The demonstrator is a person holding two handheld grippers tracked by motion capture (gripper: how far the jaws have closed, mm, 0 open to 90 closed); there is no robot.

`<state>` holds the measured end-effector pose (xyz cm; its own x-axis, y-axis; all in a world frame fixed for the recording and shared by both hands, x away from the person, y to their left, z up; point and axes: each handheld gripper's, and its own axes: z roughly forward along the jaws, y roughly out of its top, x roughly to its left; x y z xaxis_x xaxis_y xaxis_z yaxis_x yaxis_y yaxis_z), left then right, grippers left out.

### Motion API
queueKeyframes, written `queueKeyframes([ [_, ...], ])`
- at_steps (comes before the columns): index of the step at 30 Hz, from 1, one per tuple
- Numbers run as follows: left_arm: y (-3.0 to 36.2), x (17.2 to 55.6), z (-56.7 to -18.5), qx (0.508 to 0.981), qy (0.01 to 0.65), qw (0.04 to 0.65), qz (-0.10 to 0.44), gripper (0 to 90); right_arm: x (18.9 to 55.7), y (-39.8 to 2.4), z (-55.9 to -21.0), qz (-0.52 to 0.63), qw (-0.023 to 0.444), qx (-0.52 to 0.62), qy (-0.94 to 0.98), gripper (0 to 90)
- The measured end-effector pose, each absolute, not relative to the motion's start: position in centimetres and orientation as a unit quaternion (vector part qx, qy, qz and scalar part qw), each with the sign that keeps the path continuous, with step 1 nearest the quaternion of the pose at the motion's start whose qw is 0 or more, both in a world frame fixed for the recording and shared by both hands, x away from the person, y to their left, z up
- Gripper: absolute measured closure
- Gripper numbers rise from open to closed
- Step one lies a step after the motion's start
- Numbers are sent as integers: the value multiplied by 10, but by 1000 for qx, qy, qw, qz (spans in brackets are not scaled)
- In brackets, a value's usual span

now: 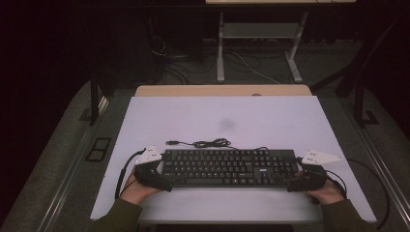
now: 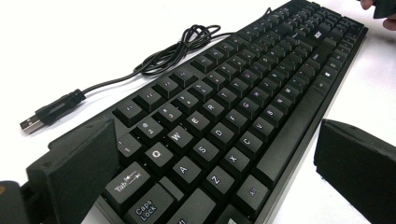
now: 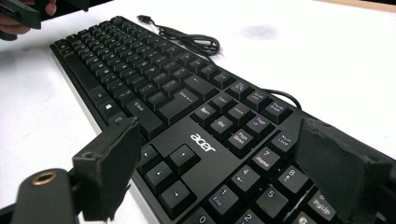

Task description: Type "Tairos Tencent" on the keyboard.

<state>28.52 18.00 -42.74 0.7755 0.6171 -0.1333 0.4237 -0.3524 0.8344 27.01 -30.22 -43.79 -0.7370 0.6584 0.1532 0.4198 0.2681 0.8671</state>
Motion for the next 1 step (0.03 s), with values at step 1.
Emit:
queueKeyframes([
  [1,180,285,-428,816,320,471,102,0,270,-302,-438,499,118,345,786,141],
])
